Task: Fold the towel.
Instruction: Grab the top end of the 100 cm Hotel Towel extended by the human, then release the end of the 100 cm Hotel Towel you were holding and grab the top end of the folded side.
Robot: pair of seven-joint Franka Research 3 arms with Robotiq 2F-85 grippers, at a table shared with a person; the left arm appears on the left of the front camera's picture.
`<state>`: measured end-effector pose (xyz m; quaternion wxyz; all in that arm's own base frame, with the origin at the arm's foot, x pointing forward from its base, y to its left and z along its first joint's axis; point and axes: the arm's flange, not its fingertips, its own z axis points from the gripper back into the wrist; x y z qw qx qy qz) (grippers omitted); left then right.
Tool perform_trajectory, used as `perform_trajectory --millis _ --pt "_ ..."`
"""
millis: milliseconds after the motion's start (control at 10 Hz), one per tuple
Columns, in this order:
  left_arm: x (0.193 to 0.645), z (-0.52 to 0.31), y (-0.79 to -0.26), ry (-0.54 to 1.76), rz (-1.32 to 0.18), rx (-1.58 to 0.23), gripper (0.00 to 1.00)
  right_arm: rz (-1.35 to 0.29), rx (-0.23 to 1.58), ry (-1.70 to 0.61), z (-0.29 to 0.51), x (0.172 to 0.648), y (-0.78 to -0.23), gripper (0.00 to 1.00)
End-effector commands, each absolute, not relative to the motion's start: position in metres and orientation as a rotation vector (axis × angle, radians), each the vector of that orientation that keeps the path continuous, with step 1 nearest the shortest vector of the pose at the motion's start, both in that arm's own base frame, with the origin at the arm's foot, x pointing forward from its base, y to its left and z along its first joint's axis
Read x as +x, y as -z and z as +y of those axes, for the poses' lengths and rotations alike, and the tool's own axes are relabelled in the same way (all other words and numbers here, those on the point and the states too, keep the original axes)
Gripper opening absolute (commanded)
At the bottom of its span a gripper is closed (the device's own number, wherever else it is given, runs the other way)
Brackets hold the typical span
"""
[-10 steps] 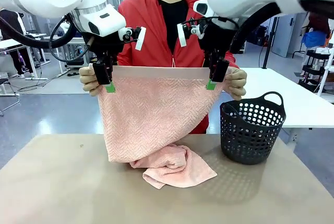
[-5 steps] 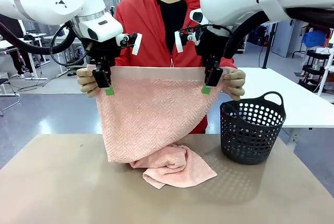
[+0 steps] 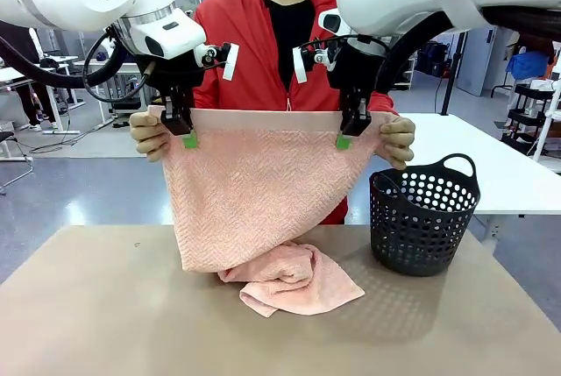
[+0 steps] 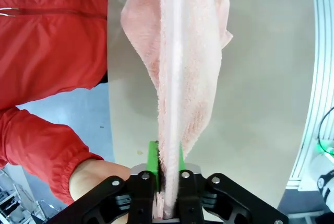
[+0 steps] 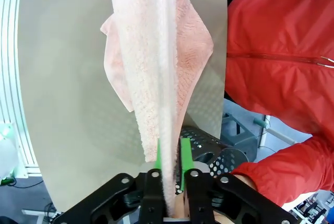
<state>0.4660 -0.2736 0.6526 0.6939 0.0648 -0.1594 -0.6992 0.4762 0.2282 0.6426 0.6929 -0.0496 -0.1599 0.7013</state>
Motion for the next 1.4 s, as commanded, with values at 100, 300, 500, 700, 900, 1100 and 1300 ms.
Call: perform_trajectory --millis 100,300,500,700,900,1100,1300 --pt "0.463 -0.271 -0.658 1.584 -0.369 0.131 0.0 -0.337 -0.108 -1.55 0.232 0.478 -0.648 0.0" --pt "0.461 -0.265 -0.655 1.56 -0.382 0.123 0.0 -0.347 -0.084 -1.534 0.227 0.476 -0.649 0.0" --pt "0.465 -0.273 -0.655 1.564 -0.361 0.145 0.0 -0.347 -0.104 -1.567 0.229 0.475 -0.646 0.0" --pt "0.465 -0.273 -0.655 1.564 -0.361 0.145 0.0 -0.347 -0.104 -1.567 0.229 0.475 -0.646 0.0" --pt "0.465 -0.273 -0.655 1.564 -0.361 0.145 0.0 -0.347 -0.104 -1.567 0.229 0.475 -0.646 0.0" --pt "0.465 -0.273 -0.655 1.564 -0.361 0.145 0.0 -0.347 -0.104 -1.567 0.229 0.475 -0.646 0.0" --pt "0.465 -0.273 -0.655 1.564 -0.361 0.145 0.0 -0.347 -0.104 -1.567 0.229 0.475 -0.646 0.0"
